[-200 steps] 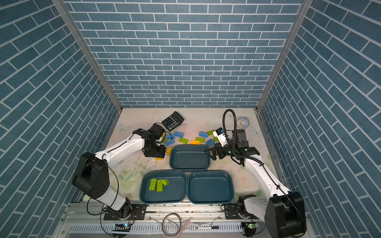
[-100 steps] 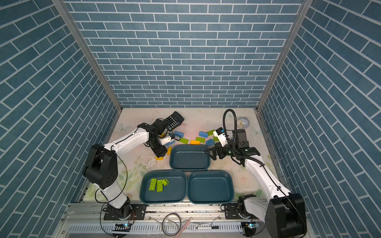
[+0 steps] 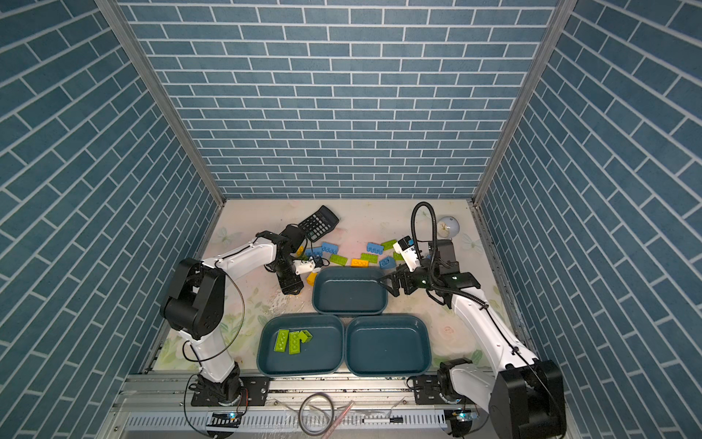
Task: Sort the legos into containers by color
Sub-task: 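Move the left gripper to the yellow bricks and grasp a small yellow brick, then lift the yellow brick with the left gripper from the table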
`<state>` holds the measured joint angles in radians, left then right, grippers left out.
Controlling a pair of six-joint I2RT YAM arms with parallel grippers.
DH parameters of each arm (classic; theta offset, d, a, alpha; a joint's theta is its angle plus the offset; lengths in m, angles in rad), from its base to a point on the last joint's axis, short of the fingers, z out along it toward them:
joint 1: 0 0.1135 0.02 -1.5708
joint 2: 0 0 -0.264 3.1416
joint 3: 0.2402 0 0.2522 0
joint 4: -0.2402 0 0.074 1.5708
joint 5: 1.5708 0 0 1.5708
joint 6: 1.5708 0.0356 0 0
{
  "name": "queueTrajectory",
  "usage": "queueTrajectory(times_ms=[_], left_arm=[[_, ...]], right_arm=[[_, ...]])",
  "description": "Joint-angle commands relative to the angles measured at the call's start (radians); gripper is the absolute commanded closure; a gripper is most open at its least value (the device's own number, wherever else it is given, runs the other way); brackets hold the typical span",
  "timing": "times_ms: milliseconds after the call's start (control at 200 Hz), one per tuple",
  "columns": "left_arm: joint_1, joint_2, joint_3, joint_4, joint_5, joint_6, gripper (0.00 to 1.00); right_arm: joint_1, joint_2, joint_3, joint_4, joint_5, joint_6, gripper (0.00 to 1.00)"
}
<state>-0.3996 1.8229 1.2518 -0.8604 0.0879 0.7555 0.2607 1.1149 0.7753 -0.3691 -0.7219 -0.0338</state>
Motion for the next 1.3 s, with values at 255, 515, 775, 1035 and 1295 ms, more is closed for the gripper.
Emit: queueTrajectory(times_ms=[255,515,775,1035,1295], left_arm=[[0.018,0.050,-0.036,0.055,-0.006,0.058,0.44],[0.018,0.022,-0.045,0.056,-0.019,0.062,0.69],[0.025,-0.083,0.017,-0.091,0.001,-0.008,0.69],[-0.045,-0.209,0.115,-0.218,0.128,-0.197,0.69],[-0.214,-0.222,0.128,-0.099,0.150,-0.497,0.69]], right_arm=[[-0.002,-0.036,-0.001,-0.020,-0.001,-0.014,0.01],[-0.002,-0.030,0.010,-0.022,-0.001,-0.017,0.01],[-0.002,-0.027,0.015,-0.018,0.002,-0.018,0.01],[-0.002,-0.018,0.007,0.010,0.000,-0.005,0.01],[-0.002,-0.007,0.008,0.024,0.006,0.000,0.01]])
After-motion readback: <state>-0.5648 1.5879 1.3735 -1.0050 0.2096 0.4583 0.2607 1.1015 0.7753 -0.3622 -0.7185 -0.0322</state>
